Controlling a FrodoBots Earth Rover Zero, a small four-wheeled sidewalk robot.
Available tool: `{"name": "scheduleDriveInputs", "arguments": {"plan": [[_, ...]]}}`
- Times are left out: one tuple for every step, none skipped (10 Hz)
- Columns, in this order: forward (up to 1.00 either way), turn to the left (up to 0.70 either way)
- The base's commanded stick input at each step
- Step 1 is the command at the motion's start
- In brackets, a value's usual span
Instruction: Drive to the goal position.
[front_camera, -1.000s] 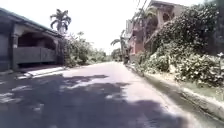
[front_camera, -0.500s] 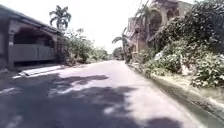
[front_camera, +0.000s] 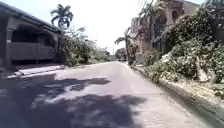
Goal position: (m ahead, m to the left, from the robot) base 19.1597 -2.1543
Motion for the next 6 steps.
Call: {"name": "scheduleDriveInputs", "arguments": {"plan": [[1.00, 0.00], [1.00, 0.00], [1.00, 0.00], [1.00, 0.00], [1.00, 0.00], [1.00, 0.00]]}}
